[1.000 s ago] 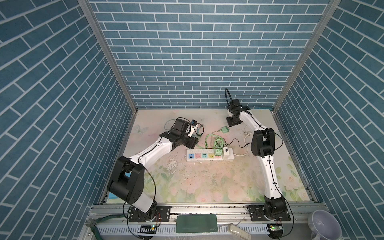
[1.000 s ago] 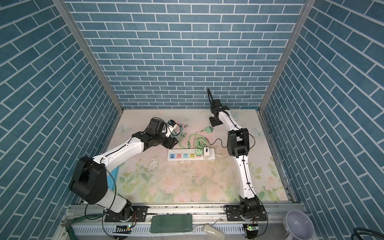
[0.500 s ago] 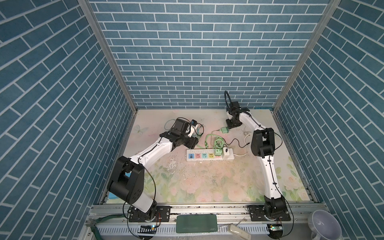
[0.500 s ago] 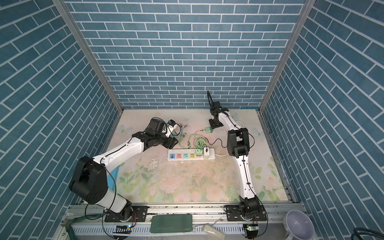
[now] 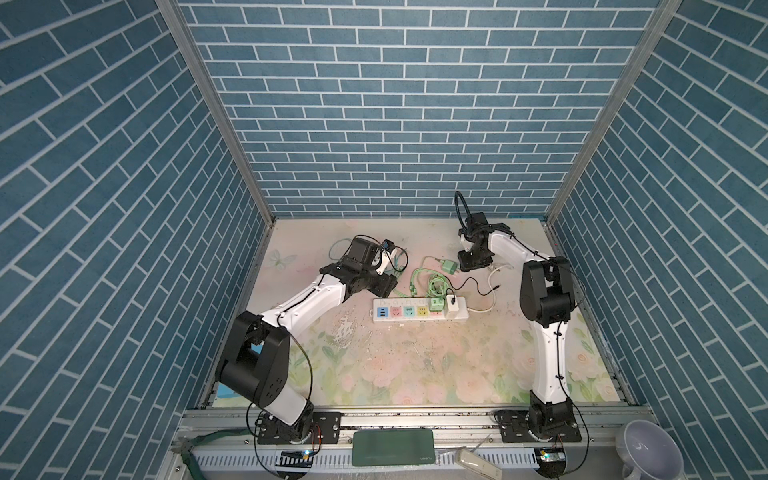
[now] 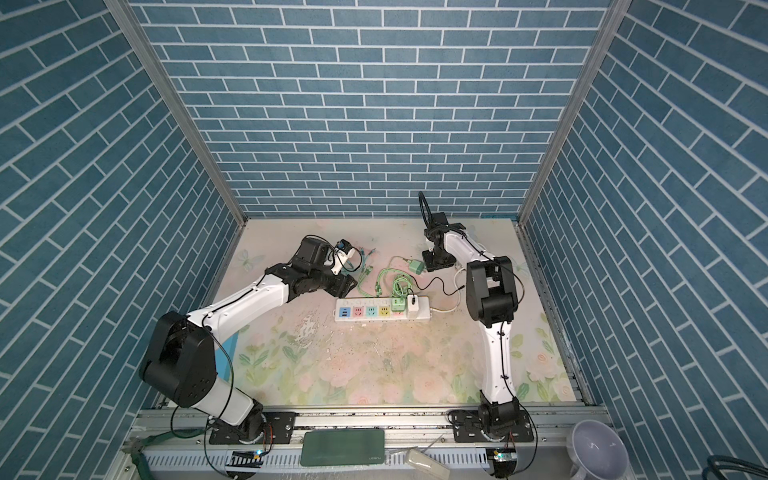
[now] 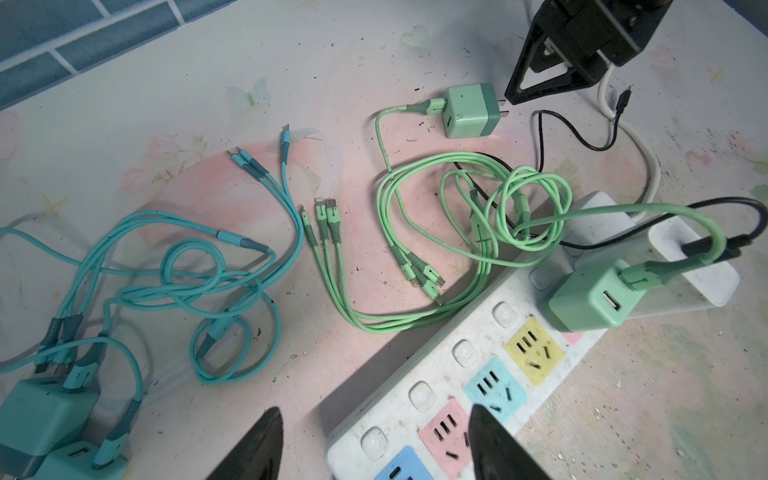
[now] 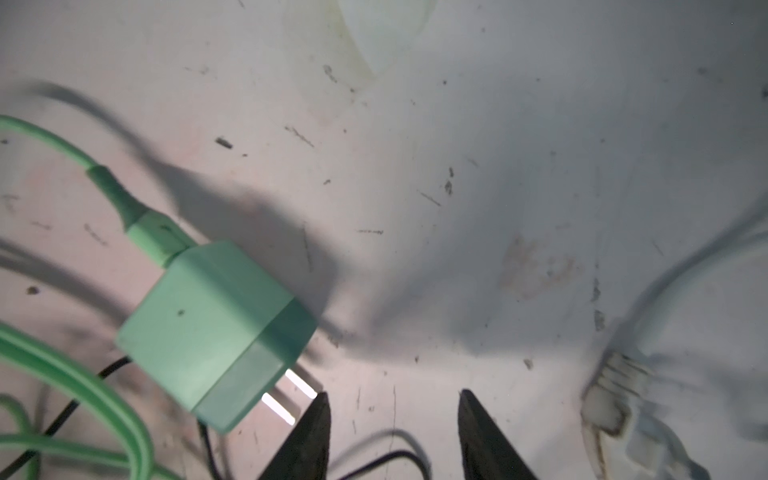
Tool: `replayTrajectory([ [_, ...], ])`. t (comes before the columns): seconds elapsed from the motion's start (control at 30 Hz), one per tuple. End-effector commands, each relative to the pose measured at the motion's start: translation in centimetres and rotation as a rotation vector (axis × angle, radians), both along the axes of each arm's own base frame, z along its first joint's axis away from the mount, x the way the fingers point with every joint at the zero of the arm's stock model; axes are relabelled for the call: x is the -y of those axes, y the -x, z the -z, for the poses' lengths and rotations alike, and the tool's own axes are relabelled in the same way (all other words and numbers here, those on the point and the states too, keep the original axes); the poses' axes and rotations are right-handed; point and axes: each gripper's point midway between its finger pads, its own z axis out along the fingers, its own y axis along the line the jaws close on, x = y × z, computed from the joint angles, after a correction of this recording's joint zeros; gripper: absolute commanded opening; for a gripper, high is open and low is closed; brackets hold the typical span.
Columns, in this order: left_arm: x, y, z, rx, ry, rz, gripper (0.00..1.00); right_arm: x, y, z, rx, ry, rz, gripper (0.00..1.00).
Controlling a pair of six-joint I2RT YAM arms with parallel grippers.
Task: Insert the plug
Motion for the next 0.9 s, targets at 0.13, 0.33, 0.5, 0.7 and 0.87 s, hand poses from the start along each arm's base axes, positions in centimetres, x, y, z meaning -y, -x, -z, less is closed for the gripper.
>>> replayTrajectory([
  [0.13,0.6,-0.4,-0.1,-0.006,0.010,0.008,0.71,-1.6,-0.8,-5.5,0.086,-0.117,-0.074,0.51],
  [0.33,0.7,-0.5,0.0,-0.010,0.015,0.004,0.72,-4.0,0.9,-5.1,0.037,-0.165,-0.243,0.53],
  [0.5,0.8,-0.6,-0.1,-0.015,0.015,0.006,0.72,-5.4,1.2,-4.5,0.039,-0.142,-0.320,0.56],
  [0.7,0.8,-0.6,-0.1,-0.024,0.019,-0.003,0.73,-6.6,0.6,-1.9,0.009,-0.109,-0.363,0.57],
  [0.87,0.7,-0.5,0.1,-0.025,0.013,-0.002,0.73,-6.6,0.4,-0.6,-0.013,-0.079,-0.373,0.58],
])
